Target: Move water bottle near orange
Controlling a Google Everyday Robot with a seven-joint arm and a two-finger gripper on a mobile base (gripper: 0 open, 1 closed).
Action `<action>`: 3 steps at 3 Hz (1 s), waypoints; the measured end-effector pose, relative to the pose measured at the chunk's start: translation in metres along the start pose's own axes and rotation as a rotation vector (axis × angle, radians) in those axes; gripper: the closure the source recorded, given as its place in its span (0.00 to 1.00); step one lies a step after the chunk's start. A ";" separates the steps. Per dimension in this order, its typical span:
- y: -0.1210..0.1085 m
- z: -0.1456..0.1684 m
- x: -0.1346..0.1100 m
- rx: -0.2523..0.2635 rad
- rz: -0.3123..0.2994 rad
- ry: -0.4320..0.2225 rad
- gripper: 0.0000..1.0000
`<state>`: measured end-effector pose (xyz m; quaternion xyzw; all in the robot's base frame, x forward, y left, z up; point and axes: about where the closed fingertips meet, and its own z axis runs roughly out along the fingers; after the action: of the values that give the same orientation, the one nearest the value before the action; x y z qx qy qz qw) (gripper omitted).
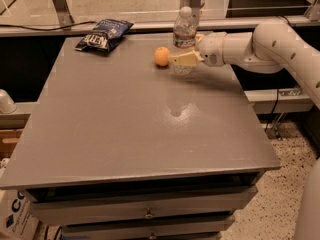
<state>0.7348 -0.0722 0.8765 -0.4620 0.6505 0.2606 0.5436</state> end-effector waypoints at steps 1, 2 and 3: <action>0.001 0.002 0.000 -0.006 -0.001 -0.001 0.00; 0.003 0.002 0.001 -0.008 0.004 -0.002 0.00; 0.007 -0.018 0.004 0.012 0.006 -0.015 0.00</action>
Offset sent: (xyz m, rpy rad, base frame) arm -0.0056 -0.0051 -0.0060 0.0084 0.0121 -0.0013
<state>0.7201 -0.0849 0.8767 -0.4548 0.6494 0.2619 0.5503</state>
